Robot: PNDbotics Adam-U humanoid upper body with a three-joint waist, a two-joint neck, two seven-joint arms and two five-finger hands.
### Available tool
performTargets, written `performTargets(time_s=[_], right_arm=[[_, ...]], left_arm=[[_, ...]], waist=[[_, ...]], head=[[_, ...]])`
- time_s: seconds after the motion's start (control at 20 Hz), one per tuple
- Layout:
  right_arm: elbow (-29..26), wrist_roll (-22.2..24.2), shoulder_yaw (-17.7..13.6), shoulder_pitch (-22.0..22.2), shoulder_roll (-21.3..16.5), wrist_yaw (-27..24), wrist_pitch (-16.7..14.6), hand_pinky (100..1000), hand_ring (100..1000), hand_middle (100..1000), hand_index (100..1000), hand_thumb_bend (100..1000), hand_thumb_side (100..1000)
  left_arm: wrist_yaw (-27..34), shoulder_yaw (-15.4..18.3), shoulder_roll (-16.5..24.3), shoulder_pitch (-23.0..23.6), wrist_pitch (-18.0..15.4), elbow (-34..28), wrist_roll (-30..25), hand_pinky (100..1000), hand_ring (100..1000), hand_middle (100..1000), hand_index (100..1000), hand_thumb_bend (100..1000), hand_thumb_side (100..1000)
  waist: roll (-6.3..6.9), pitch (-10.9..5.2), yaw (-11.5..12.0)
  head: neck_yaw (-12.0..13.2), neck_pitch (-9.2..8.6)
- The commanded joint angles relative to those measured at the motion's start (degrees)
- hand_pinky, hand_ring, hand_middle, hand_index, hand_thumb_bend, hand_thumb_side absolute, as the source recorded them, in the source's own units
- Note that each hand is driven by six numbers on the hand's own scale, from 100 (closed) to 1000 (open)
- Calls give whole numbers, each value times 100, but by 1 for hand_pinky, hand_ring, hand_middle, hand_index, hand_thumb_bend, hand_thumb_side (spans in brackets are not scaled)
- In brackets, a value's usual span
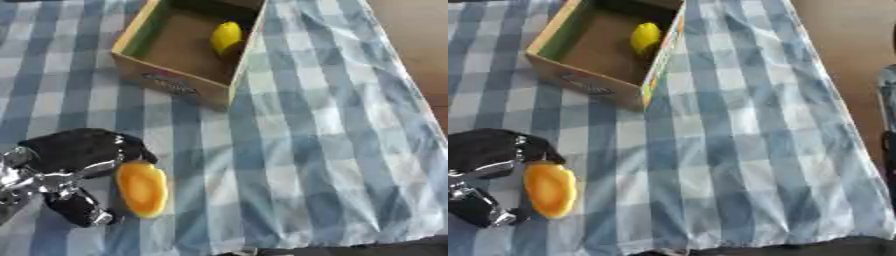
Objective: Pick up objects on the table and place them in the box.
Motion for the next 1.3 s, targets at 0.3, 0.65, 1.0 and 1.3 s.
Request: performTargets(time_s=[0.3, 0.65, 1.0, 1.3], right_arm=[[-122, 19, -37, -47, -101, -54, 12, 734, 856, 702, 726, 100, 646], [-122, 20, -38, -47, -77, -71, 17, 734, 858, 702, 726, 100, 647], [-122, -21, -50, -47, -54, -86, 33, 734, 859, 702, 725, 100, 648], [-122, -43, -57, -40, -41, -89, 44, 734, 859, 702, 725, 100, 648]], left_arm=[[-217, 148, 112, 7, 50, -87, 427, 825, 815, 788, 915, 527, 166], [-342, 120, 1, -75, 279, -85, 214, 812, 801, 762, 888, 483, 113], [-308, 31, -205, -123, 315, 219, 38, 804, 789, 752, 878, 474, 128], [-127, -21, -310, -143, 232, 417, 38, 805, 786, 750, 857, 435, 120]], waist=[[-10, -74, -2], [-14, -63, -22], [-14, -48, -46], [-23, -47, -47]], head=[[-33, -82], [-4, -90], [15, -103], [12, -112]])
